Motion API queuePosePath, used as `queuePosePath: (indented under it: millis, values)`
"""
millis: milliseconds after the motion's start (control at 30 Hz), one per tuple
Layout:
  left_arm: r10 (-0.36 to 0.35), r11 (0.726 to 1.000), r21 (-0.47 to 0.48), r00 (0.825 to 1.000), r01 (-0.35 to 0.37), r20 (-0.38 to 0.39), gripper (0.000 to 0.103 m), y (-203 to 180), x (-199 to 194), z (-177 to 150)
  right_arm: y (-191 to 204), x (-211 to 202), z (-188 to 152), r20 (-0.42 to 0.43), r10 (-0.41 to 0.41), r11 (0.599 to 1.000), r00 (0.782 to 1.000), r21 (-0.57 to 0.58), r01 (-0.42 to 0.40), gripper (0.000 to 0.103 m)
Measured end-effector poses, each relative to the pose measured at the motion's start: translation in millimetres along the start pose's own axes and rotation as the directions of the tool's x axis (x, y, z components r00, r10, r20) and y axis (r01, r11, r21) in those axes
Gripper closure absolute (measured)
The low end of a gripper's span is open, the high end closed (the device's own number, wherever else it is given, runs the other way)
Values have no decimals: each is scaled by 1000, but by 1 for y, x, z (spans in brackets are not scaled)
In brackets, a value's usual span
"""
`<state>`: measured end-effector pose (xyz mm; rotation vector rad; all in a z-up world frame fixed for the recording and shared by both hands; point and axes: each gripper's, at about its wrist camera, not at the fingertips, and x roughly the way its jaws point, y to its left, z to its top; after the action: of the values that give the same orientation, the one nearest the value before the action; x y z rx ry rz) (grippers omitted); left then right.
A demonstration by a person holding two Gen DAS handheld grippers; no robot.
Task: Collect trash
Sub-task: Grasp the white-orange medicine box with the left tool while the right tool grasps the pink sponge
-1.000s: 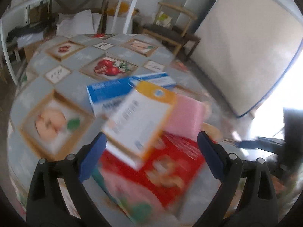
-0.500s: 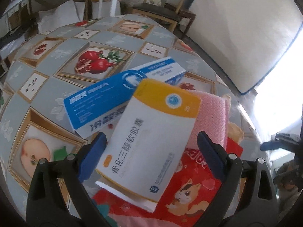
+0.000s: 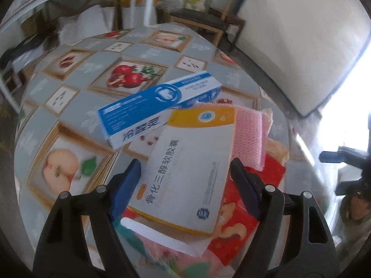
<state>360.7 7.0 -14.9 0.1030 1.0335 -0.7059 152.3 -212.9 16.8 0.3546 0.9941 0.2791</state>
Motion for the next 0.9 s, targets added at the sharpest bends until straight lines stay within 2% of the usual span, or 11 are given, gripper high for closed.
queuePosePath:
  millis: [33,100,167,233,400,467,633,767,900]
  values:
    - [-3,999,-38,1000,3,10,30,3,-8,-3,1,-1,4,8,-9,1000,1000,-20,9,25]
    - [-14,992,-122,1000,17,27,58,11,-24,-11,6,1,16,14,-37,997,999,-72,38,25]
    - [2,978,-208,999,7,46,58,18,-38,-24,14,9,32,12,-73,987,997,-145,74,25]
    - [16,974,-228,998,-3,59,58,16,-47,-37,23,20,47,-5,-90,972,996,-220,87,24]
    - [-37,955,-293,998,49,47,58,8,-51,-75,42,58,81,-44,-118,931,992,-353,95,21]
    - [-41,950,-306,998,54,50,57,5,-54,-87,50,79,91,-78,-148,899,986,-427,101,19]
    - [-45,932,-355,995,75,92,50,4,-65,-112,64,123,101,-174,-238,817,955,-568,100,19]
    - [-13,929,-364,991,62,136,41,4,-80,-123,68,150,100,-233,-327,756,916,-646,106,19]
    - [-3,924,-375,984,72,180,32,5,-91,-128,69,167,97,-271,-373,723,887,-684,95,18]
